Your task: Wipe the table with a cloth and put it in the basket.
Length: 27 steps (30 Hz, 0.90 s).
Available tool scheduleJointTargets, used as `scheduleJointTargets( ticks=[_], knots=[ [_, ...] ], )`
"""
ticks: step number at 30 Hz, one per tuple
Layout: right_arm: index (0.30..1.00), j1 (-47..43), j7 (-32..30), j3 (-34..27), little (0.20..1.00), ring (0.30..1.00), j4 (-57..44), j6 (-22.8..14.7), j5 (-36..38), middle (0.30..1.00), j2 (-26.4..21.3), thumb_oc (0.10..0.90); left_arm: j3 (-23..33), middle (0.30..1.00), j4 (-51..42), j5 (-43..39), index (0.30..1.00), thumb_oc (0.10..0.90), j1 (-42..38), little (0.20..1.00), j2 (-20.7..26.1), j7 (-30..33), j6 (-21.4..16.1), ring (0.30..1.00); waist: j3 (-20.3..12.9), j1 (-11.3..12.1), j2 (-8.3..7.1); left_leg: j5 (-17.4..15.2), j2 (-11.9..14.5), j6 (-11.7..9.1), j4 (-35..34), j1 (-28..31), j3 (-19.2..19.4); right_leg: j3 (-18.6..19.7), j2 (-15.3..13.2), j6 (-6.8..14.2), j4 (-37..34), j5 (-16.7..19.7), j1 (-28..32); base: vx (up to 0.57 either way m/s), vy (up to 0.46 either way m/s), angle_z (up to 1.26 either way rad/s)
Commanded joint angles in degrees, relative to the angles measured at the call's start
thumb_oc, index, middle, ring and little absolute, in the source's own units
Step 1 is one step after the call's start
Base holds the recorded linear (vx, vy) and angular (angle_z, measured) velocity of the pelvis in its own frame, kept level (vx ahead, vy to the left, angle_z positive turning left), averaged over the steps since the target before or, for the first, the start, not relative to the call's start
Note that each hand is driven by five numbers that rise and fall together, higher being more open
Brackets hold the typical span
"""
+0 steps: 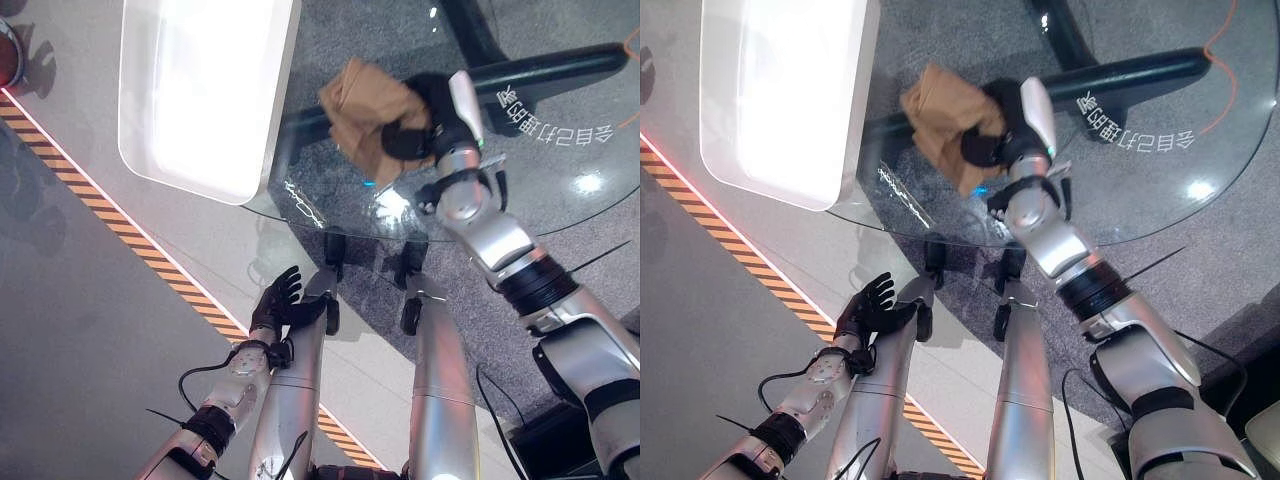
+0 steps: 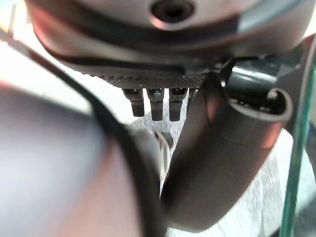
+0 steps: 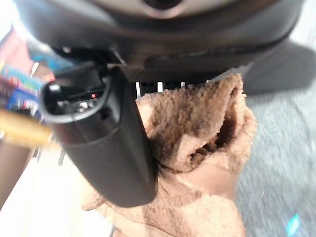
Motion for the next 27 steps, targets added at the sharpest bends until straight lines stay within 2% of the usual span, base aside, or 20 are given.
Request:
scheduleJointTargets(
  ticks=[1,8,10,20,25,27],
  knots=[
    [0.300,-3.5,-10.1,-5.4,0.200,0.300,2.4,0.0,1.0,0.300,-10.6,0.100,-1.8,0.900,-1.8,0.0,0.900,0.800,6.0,0.900,0.8,0.2,-1.4,0.900,-0.9,0.2,1.84,-6.3,-2.1,0.8,1.4,1.4,-0.1,-1.1,3.4,1.6,-3.0,2.5,-0.3,0.00,0.000,0.00],
    [0.300,-0.4,-15.3,-9.5,0.200,0.300,5.7,-3.5,8.8,0.300,-15.4,0.100,-1.5,0.900,-3.1,-1.1,0.900,0.800,7.3,0.900,2.4,-0.4,-2.3,0.900,-0.9,-0.4,1.44,-6.4,-1.9,0.8,1.0,1.3,-0.1,-0.9,3.8,1.5,-4.1,2.6,0.0,0.00,-0.016,-0.05],
    [0.300,0.4,-17.0,-10.5,0.200,0.300,5.9,-3.9,10.0,0.300,-15.9,0.100,-1.4,0.900,-3.0,-1.3,0.900,0.800,7.5,0.900,2.3,-0.4,-2.6,0.900,-0.9,-0.7,1.52,-6.4,-1.9,0.9,0.8,1.3,0.1,-0.8,3.9,1.5,-4.3,2.6,-0.1,0.00,0.010,-0.06],
    [0.300,8.0,-30.3,-19.9,0.200,0.300,9.8,-11.1,17.9,0.300,-17.7,0.100,-1.4,0.900,-3.5,-1.7,0.900,0.800,8.3,0.900,2.5,0.4,-3.6,0.900,-0.9,-1.8,1.87,-6.6,-1.9,1.0,0.1,1.5,0.7,0.0,4.3,1.7,-5.7,2.9,0.0,0.00,0.005,-0.05],
    [0.300,10.0,-33.4,-22.4,0.200,0.300,11.9,-13.6,19.4,0.300,-17.7,0.100,-1.7,0.900,-4.3,-1.9,0.900,0.800,8.0,0.900,3.1,0.8,-3.5,0.900,-0.9,-2.0,1.86,-6.6,-2.0,1.1,-0.2,1.6,0.8,0.0,4.3,1.9,-6.4,3.2,0.5,0.00,-0.004,-0.01],
    [0.300,10.8,-32.7,-22.7,0.200,0.300,11.4,-13.7,19.0,0.300,-17.6,0.100,-1.6,0.900,-4.9,-1.8,0.900,0.800,7.9,0.900,3.3,0.9,-3.1,0.900,-0.9,-2.0,1.93,-6.5,-2.1,1.2,-0.4,1.7,0.7,0.0,4.3,1.9,-6.7,3.4,0.5,0.00,0.000,0.00]
  ],
)
